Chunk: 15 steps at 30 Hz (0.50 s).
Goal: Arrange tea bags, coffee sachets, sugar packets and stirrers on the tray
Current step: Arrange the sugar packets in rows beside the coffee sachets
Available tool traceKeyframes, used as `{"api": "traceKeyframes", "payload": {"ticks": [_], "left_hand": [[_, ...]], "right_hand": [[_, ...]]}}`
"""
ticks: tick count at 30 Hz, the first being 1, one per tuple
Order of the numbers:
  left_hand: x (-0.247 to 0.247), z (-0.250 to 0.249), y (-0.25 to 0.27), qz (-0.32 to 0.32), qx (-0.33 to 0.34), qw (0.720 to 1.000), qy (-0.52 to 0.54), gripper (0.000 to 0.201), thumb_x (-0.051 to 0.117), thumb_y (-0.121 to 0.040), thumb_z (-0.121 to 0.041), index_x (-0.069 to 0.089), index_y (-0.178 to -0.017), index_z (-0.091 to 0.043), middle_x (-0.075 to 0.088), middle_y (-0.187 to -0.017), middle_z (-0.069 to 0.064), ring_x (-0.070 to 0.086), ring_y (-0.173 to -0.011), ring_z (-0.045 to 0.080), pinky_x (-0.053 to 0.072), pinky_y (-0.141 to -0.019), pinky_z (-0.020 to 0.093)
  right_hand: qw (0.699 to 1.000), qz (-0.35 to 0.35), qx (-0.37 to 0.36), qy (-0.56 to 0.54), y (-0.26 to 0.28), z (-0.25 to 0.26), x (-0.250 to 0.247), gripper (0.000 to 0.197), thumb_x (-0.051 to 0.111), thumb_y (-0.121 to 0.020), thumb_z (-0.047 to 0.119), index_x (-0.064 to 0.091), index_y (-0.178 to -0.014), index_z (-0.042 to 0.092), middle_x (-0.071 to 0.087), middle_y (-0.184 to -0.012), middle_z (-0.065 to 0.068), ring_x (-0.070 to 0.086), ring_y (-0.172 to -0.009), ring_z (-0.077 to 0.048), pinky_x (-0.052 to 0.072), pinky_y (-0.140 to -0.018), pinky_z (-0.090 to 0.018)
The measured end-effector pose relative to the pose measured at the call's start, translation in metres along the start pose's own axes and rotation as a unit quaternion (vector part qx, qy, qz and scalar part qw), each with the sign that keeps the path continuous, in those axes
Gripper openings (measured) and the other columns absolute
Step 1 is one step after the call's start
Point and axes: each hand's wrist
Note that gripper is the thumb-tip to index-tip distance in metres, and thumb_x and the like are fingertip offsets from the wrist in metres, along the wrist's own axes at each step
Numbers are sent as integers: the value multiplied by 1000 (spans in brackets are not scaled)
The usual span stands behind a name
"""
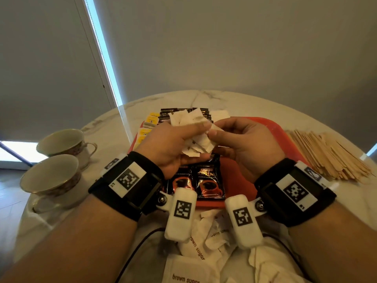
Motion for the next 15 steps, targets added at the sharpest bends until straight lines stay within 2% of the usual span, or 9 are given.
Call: {"api": "traceKeyframes", "payload": {"ticks": [1,3,6,9,12,14,15], "left_hand": [[-1,1,0,-5,6,1000,2,32,76,-91,-12,68,-121,-5,79,-99,15,79,-83,29,62,-55,32],[-2,3,-2,-23,20,999,13,34,73,-91,-2,66,-124,-4,79,-102,16,79,-84,32,60,-52,30],[-2,2,-3,-31,34,998,41,28,70,-94,-1,65,-121,-5,80,-99,16,79,-84,33,60,-51,31],[0,1,-1,-30,31,997,61,16,67,-97,-4,66,-112,-8,80,-96,15,79,-84,35,61,-52,33],[-2,1,-5,-69,29,993,93,9,67,-97,-5,65,-106,-7,80,-89,15,79,-80,34,60,-49,33],[-5,0,-9,-97,28,987,124,10,66,-98,-4,63,-106,-7,80,-85,15,79,-75,31,59,-48,32],[-6,0,-10,-109,33,984,134,12,65,-98,-3,62,-109,-7,79,-90,16,79,-78,31,59,-48,31]], "right_hand": [[1000,-5,0,7,0,0,-1,11,75,-83,2,71,-93,7,76,-94,-14,74,-83,-27,58,-64,-30],[1000,-6,6,21,-1,1,-3,8,74,-85,4,72,-92,9,76,-97,-16,72,-83,-26,56,-64,-31],[999,12,37,31,-2,5,-6,11,73,-86,6,73,-97,6,77,-98,-15,72,-83,-24,57,-72,-34],[998,9,60,-1,-1,8,-7,7,73,-87,7,69,-94,6,77,-89,-12,72,-72,-19,57,-65,-29],[996,-7,75,-41,-1,11,-6,3,69,-92,10,66,-91,11,77,-86,-9,71,-69,-16,56,-59,-25],[995,-22,75,-65,-1,12,-7,6,66,-96,12,64,-91,13,76,-82,-6,70,-67,-14,55,-54,-22],[994,-29,72,-71,-1,13,-7,6,64,-97,13,63,-91,14,75,-79,-4,69,-63,-13,54,-51,-21]]}}
Point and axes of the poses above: each hand's wrist, its own y-axis away from the middle knuckle, its own x-axis out of the palm, z = x × y
